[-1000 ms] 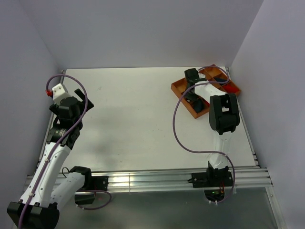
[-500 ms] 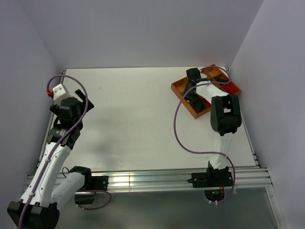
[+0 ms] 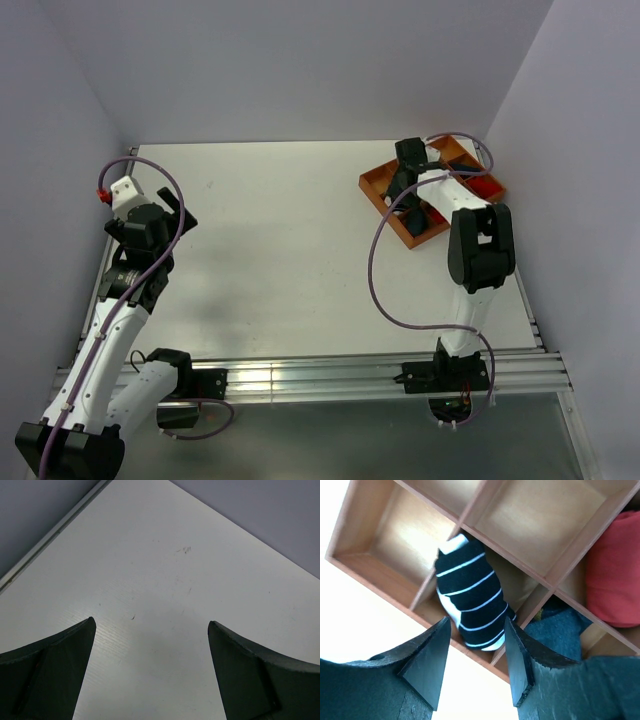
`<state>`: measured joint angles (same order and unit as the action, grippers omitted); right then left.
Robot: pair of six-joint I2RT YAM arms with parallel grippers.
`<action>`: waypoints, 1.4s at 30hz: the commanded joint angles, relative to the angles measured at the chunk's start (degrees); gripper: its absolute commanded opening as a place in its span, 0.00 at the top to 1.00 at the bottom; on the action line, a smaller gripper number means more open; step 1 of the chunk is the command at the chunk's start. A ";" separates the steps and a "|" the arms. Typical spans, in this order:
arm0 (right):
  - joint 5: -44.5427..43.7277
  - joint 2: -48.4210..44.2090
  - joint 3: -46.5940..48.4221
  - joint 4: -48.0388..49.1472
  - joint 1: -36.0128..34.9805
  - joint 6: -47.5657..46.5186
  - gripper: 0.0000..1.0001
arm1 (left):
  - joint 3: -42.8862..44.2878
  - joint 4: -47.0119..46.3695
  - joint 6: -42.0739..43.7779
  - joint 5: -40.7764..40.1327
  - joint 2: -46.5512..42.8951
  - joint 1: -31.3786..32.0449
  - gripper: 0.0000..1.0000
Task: Roll the socks
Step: Place the sock in the storage box.
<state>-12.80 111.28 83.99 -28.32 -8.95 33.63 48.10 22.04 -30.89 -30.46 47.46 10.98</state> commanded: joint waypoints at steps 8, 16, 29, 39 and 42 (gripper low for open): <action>-2.76 -3.01 2.32 3.26 0.95 -0.75 0.48 | -0.20 -1.39 0.48 -0.74 -0.62 0.18 0.01; -2.23 4.02 7.41 3.01 1.39 -1.64 0.59 | -0.28 -1.39 0.48 -0.66 -0.70 0.18 0.01; 1.54 7.11 3.47 1.24 2.89 -2.69 0.60 | -0.55 -1.74 0.48 0.14 -0.62 0.18 0.01; 2.34 -11.42 1.97 3.71 2.97 -5.15 0.45 | -0.55 -1.92 0.75 -0.13 -2.90 0.18 0.01; 0.33 -20.03 1.36 1.87 3.06 -6.90 0.39 | -0.55 -2.09 0.92 -0.48 -4.22 0.18 0.01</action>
<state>-10.00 102.63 84.90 -26.52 -6.33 29.23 47.72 21.91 -30.85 -30.44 45.45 10.98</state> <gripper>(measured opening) 0.593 0.995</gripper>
